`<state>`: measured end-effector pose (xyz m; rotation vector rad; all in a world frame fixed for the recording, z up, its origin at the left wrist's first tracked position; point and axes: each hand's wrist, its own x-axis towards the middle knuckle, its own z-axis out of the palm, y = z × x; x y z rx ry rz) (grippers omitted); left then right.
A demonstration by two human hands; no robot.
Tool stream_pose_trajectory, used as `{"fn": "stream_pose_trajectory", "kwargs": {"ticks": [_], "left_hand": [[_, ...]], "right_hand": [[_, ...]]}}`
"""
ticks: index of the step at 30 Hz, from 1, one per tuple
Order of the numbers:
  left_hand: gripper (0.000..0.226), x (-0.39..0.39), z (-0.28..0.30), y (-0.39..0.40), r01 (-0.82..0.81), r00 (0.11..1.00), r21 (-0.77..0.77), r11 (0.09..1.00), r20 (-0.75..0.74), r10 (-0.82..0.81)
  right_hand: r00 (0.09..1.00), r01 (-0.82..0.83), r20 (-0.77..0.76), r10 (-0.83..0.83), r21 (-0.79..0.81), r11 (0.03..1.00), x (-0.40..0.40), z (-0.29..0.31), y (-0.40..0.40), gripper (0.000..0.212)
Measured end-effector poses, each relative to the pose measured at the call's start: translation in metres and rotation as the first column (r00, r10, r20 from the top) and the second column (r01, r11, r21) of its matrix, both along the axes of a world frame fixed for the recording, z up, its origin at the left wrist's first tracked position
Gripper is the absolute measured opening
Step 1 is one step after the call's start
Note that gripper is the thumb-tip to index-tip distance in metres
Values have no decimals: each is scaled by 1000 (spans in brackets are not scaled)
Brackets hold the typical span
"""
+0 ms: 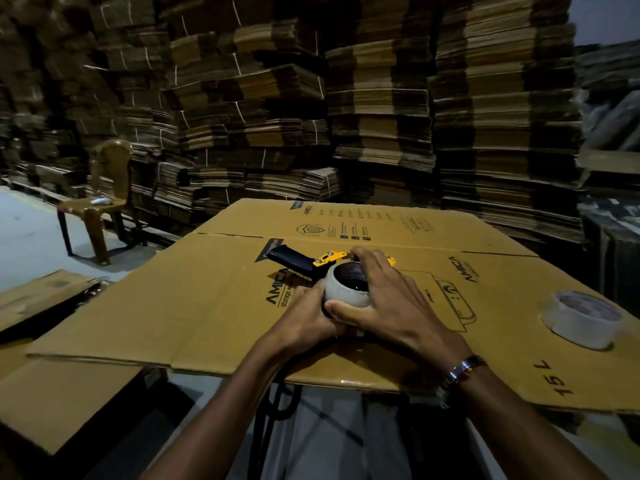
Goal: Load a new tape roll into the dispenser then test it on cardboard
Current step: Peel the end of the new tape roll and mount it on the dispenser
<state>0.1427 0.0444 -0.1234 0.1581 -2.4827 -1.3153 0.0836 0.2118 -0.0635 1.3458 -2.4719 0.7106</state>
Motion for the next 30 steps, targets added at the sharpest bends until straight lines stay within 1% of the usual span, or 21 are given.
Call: {"fn": "stream_pose_trajectory", "kwargs": {"ticks": [2, 6, 8, 10, 11, 13, 17, 21, 23, 25, 28, 30], "left_hand": [[99, 0, 3, 0, 6, 1000, -66, 998, -11, -7], [87, 3, 4, -2, 57, 998, -16, 998, -22, -57], [91, 4, 6, -2, 66, 998, 19, 998, -7, -66], [89, 5, 10, 0, 103, 994, 13, 995, 25, -103], [89, 6, 10, 1, 128, 991, 14, 992, 42, -128], [95, 7, 11, 3, 121, 991, 51, 991, 58, -124], [105, 8, 10, 6, 86, 996, 50, 995, 9, -87], [100, 12, 13, 7, 71, 997, 44, 997, -12, -70], [98, 14, 17, 9, 69, 997, 29, 997, -22, -68], [93, 17, 21, 11, 76, 997, 35, 997, -36, -75], [92, 21, 25, 13, 84, 996, 73, 994, -37, -82], [92, 22, 27, 14, 86, 996, 79, 993, -32, -84]], "right_hand": [[1000, -17, -3, 18, 39, 999, -4, 1, -1, 103], [996, -88, 7, 88, 92, 992, -12, 8, 1, 103], [992, -121, 42, 117, 108, 987, -17, 11, 2, 106], [989, -133, 71, 126, 97, 986, -21, 11, 4, 107], [988, -138, 75, 132, 86, 987, -21, 10, 5, 106], [986, -153, 72, 148, 67, 986, -19, 8, 7, 104], [985, -165, 49, 163, 46, 985, -16, 6, 10, 96], [984, -174, 34, 173, 14, 985, -15, 0, 11, 97], [979, -184, 83, 185, -22, 983, -16, 0, 11, 103], [959, -190, 199, 204, -87, 978, -18, 1, 16, 109], [882, -174, 398, 251, -219, 960, -23, -5, 27, 115], [847, -142, 462, 265, -283, 949, -22, -11, 31, 115]]}}
